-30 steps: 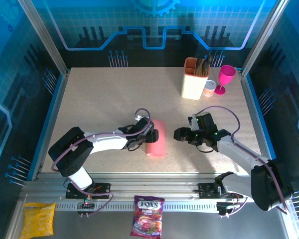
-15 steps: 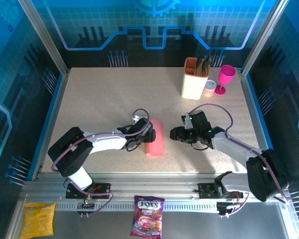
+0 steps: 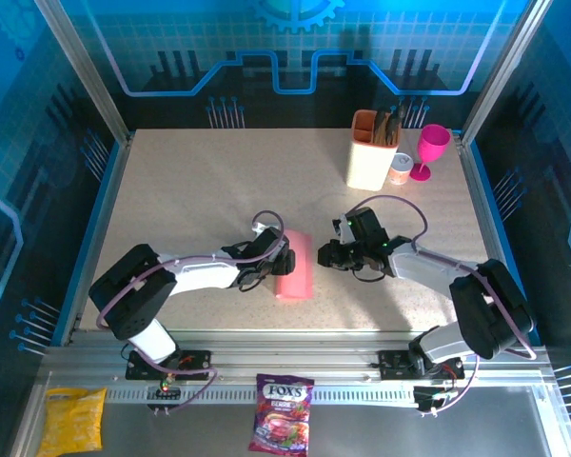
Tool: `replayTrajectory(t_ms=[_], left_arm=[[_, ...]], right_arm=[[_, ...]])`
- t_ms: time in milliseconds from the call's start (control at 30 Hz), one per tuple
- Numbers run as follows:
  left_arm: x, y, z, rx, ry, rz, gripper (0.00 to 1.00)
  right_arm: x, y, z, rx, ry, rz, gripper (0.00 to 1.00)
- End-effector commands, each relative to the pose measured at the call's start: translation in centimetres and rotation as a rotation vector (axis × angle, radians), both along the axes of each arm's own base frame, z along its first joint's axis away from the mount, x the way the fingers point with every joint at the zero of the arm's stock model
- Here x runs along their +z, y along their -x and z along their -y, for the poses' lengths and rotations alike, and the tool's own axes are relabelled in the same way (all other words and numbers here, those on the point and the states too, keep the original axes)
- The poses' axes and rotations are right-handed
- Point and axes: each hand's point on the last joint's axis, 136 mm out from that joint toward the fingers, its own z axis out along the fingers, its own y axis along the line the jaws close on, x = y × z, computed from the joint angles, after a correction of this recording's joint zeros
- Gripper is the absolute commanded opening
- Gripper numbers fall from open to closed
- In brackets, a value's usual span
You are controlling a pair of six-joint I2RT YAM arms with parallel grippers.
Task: Fold a paper plane with a square sheet of paper (pick it up from the middle)
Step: First fold the square sheet of paper in half at the center of the table.
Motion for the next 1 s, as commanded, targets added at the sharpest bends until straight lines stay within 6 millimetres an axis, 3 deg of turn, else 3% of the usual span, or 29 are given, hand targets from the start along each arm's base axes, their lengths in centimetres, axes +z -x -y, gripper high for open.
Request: replayTrajectory(t_ms=[0, 333, 967], left_arm=[[1.4, -0.3, 0.5, -0.007, 0.050, 0.022, 0.73], [0.7, -0.4, 1.3, -0.013, 0.063, -0.003, 0.73], [0.2, -0.5, 1.8, 0.020, 0.059, -0.017, 0.73]], right_arm=[[1.0, -0.8, -0.7, 0.000, -0.014, 0.034, 0.13], [0.6, -1.0, -0.6, -0.005, -0.008, 0.028, 0.02], [-0.4, -1.1, -1.6, 0.019, -0.032, 0.002, 0.00]])
